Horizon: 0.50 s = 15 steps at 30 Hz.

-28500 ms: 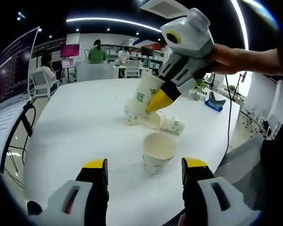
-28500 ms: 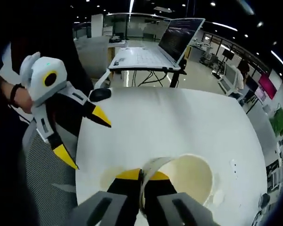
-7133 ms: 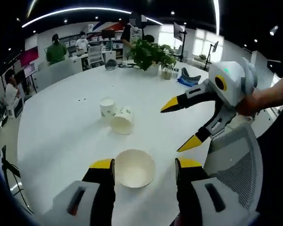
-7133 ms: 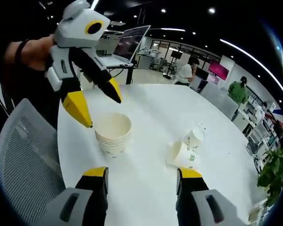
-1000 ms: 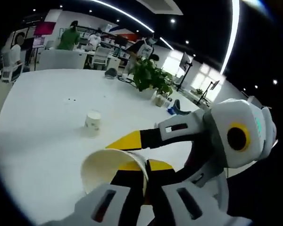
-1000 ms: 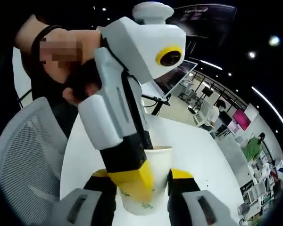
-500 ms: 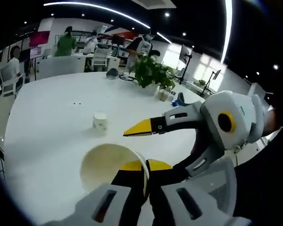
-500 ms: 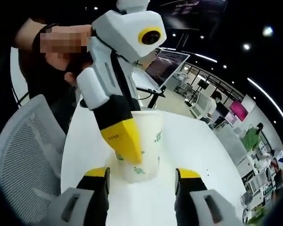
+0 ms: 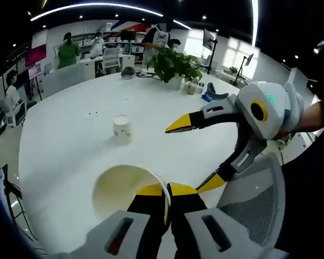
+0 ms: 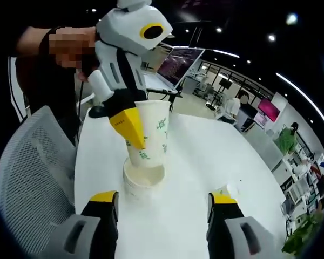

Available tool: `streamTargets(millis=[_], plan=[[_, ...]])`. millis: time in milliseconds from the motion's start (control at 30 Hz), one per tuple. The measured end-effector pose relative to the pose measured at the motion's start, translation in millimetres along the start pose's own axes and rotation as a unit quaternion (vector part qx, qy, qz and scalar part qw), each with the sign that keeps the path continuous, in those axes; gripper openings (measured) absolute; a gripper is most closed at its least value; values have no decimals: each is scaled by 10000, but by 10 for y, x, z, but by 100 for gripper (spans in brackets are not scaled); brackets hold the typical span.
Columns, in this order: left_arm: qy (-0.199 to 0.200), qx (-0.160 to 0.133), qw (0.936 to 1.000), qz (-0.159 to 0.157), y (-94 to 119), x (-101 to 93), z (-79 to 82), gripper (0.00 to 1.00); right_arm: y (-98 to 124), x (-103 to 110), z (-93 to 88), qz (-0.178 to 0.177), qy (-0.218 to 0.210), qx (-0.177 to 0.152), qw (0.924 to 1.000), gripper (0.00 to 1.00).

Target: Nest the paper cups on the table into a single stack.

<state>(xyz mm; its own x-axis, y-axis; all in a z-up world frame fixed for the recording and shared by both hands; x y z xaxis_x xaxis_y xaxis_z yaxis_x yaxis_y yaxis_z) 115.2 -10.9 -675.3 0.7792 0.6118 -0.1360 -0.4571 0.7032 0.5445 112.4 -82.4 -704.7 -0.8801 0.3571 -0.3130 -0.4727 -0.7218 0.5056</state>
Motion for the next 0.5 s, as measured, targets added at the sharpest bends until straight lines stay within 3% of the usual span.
streamTargets(millis=[500], plan=[[-878,722,9935,-99,-135,9,-143,0,187,168,-292,-187,-605,177,9978,71]])
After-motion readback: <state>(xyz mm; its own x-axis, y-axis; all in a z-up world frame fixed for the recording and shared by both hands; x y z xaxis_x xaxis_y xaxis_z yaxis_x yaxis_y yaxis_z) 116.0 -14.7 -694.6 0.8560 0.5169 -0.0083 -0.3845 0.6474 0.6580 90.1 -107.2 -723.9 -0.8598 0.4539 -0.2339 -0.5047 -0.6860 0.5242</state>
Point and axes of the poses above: the point that each gripper's makers call its tool centre point, and the gripper's own axes: y roughly backward along the fingers, x roughly to its left, z roughly out of its top, the point moved 2 cm from there along y, roughly backward along the fingers, and after that the axes turned 9 degrees about -x, right-handed, at the moved point
